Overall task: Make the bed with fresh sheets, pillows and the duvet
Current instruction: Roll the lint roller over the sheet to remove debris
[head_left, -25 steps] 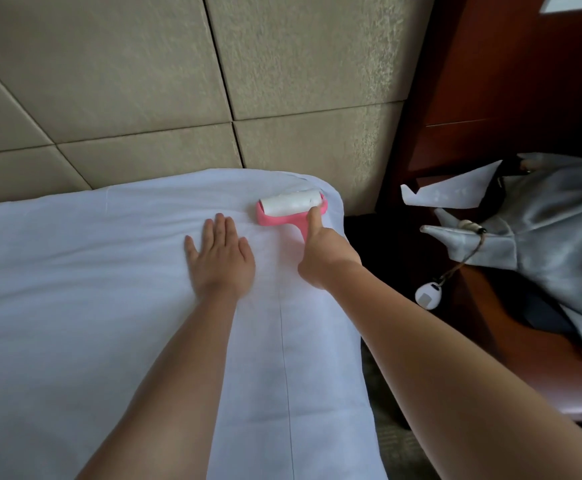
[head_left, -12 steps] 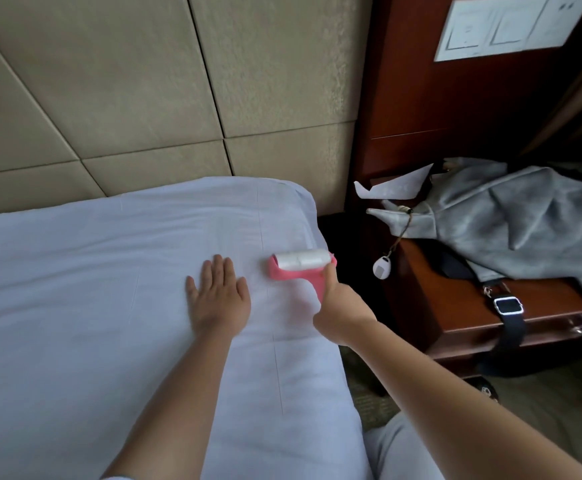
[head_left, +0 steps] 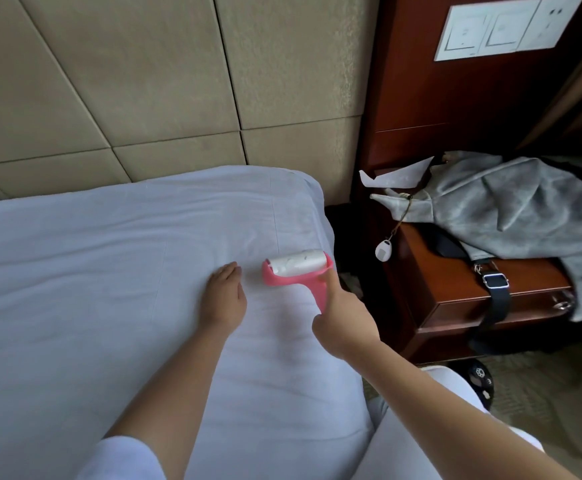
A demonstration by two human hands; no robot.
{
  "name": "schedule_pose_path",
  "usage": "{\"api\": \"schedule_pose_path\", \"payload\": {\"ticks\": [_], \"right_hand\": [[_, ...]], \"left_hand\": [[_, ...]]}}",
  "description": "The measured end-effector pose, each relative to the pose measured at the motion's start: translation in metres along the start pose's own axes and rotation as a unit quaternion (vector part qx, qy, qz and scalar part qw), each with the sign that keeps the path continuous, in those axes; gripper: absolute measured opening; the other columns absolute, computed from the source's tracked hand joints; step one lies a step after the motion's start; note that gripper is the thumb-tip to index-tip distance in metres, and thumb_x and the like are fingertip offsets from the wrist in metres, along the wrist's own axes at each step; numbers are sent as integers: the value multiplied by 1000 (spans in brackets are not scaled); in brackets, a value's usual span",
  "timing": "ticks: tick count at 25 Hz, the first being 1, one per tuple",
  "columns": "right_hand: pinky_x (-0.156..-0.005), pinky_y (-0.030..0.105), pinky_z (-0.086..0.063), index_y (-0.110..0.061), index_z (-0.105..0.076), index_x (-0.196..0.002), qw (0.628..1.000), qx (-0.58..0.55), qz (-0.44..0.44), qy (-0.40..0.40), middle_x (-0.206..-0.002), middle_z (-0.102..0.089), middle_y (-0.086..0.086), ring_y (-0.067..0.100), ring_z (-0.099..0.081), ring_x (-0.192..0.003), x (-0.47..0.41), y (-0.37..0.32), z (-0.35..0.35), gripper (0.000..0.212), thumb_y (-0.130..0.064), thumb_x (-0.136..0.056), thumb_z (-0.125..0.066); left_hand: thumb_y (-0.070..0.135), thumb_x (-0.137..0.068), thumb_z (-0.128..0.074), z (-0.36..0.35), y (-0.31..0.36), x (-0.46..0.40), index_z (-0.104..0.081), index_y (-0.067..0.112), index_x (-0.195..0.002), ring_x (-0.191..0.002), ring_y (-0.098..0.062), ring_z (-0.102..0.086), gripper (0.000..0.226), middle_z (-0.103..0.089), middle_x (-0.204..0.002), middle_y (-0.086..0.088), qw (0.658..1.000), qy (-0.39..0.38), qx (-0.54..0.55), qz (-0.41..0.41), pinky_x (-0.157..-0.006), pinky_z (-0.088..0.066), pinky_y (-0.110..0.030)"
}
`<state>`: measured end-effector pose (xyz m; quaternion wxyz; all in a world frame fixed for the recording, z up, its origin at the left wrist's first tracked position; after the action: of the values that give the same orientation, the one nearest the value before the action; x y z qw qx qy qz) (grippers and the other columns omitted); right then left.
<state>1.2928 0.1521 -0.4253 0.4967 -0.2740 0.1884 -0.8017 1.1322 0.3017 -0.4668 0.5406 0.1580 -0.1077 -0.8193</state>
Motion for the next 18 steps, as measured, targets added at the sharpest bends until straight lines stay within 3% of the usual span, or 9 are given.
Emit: {"api": "schedule_pose_path", "payload": {"ticks": [3,5,8,10,14,18], "right_hand": [[-46,27,-32,-27,-13,-141,999,42,10,-33,-72,-46,1,15,-44,-58,3,-6,-21,78,2,-74,-41],[-49,29,-35,-26,-18,-137,997,59,18,-36,-73,-47,2,17,-44,-60,-1,-8,-28,73,4,-74,-39],[-47,27,-33,-23,-18,-137,996,82,29,-33,-71,-43,1,15,-42,-57,-23,-18,-30,72,7,-76,-39],[-45,27,-30,-22,-17,-137,995,88,32,-33,-69,-42,1,14,-41,-56,-42,-25,-29,72,8,-76,-39],[-44,27,-31,-21,-19,-135,995,87,45,-30,-69,-44,3,16,-42,-57,-77,-37,-31,70,8,-74,-38],[-50,30,-34,-20,-19,-136,994,84,70,-28,-69,-43,3,17,-42,-57,-120,-61,-36,70,7,-75,-40]], "left_hand": [[-11,-84,-50,10,-20,1,-59,-9,-122,-125,-35,-50,39,-57,-130,-23,1000,18,-2,18,-108,-35,-37],[-5,-81,-54,9,-20,3,-63,-8,-116,-117,-35,-56,37,-62,-123,-22,999,27,-37,8,-101,-43,-40],[15,-80,-36,7,-13,-2,-69,-4,-107,-106,-33,-64,47,-67,-114,-19,998,26,-59,-2,-91,-51,-43],[15,-81,-33,10,-11,-13,-68,-4,-110,-107,-33,-64,49,-67,-114,-19,997,39,-65,-13,-93,-50,-44],[0,-86,-51,13,-31,-50,-57,-4,-127,-124,-33,-52,42,-57,-132,-19,997,59,-43,40,-107,-36,-40],[15,-82,-33,10,-43,-70,-65,-3,-115,-115,-34,-59,49,-63,-122,-18,993,91,-51,62,-100,-44,-42]]}}
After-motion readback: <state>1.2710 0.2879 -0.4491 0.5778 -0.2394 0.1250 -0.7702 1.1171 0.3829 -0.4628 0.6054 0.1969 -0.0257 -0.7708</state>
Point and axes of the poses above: each hand's wrist, its own x-axis away from the middle knuckle, its own z-axis out of the back of the hand, y = z × x, the point moved 10 cm from there along -x, towards the middle knuckle
